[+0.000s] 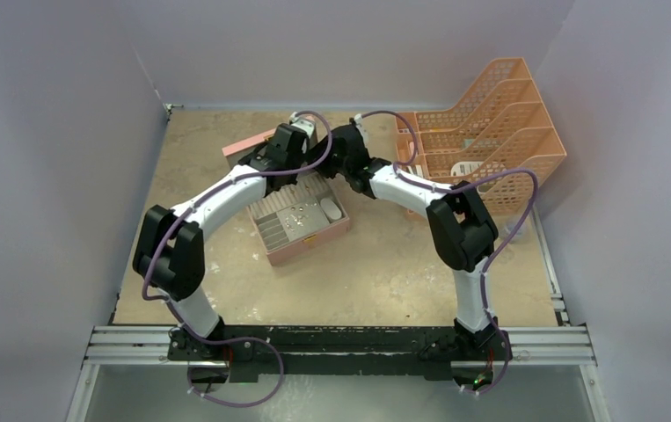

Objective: Organize the mixed jewelry
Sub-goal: Place the jewelry in the jewelry box.

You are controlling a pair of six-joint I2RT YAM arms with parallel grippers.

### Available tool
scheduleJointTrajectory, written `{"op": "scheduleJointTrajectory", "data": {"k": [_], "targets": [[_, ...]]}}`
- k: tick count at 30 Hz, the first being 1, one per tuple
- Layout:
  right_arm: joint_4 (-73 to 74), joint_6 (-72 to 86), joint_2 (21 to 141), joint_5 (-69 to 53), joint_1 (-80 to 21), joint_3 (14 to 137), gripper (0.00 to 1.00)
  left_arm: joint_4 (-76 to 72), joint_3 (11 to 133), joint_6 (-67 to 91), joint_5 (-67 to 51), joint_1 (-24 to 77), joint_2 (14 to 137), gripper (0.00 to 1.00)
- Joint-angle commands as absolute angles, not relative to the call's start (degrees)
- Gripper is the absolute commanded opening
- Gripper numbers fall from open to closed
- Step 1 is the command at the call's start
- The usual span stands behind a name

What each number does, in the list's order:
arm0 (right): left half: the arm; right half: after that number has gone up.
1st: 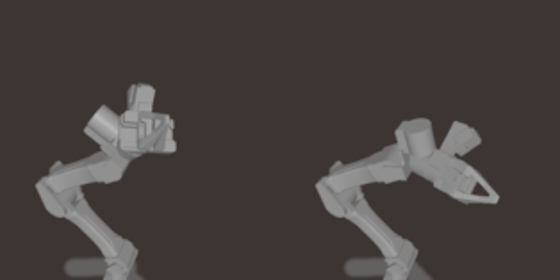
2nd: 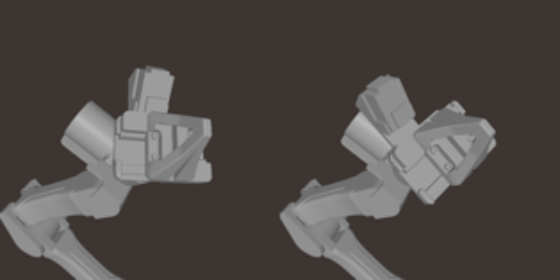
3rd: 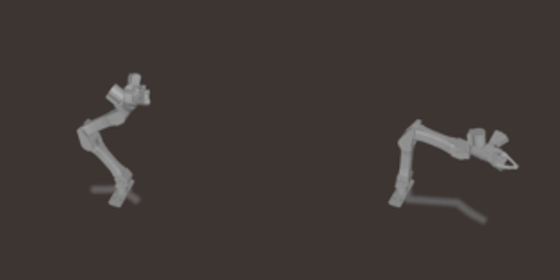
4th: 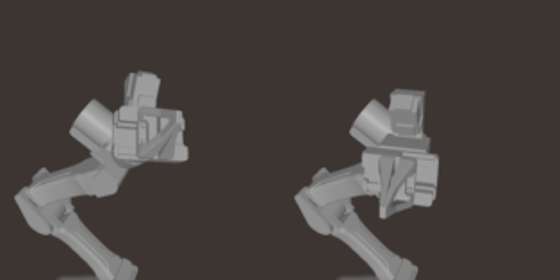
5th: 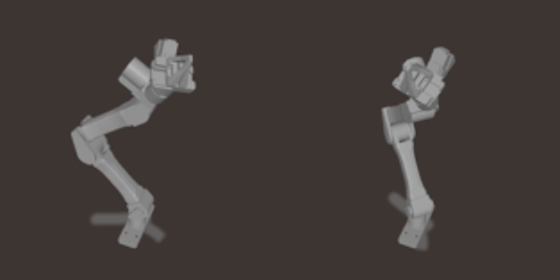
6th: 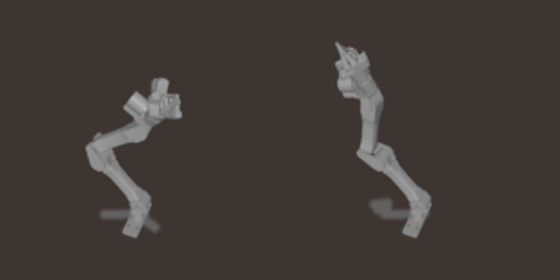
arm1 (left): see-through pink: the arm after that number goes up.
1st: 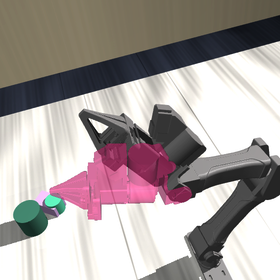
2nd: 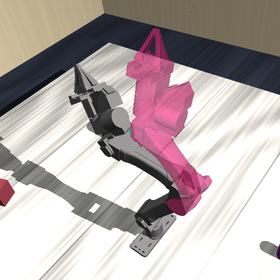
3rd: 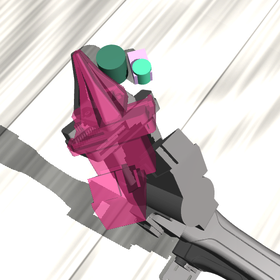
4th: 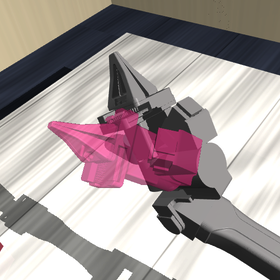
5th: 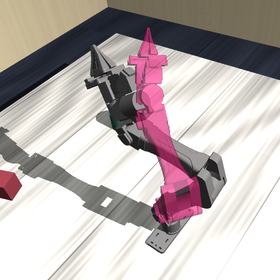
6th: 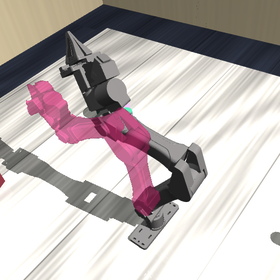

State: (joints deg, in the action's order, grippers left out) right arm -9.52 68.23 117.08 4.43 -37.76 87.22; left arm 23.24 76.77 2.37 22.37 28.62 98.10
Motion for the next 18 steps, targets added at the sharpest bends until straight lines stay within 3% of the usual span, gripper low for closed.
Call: {"op": "scheduleJointTrajectory", "data": {"k": [1,18], "targets": [[-14.35,68.23,117.16,2.65,-37.7,90.31,0.36,15.29,78.29,2.14,22.82,28.15,90.26,0.12],[-6.63,69.87,123.08,1.74,-38.14,97.56,0.35,14.76,75.79,5.7,18.83,26.04,90.26,0.16]]}}
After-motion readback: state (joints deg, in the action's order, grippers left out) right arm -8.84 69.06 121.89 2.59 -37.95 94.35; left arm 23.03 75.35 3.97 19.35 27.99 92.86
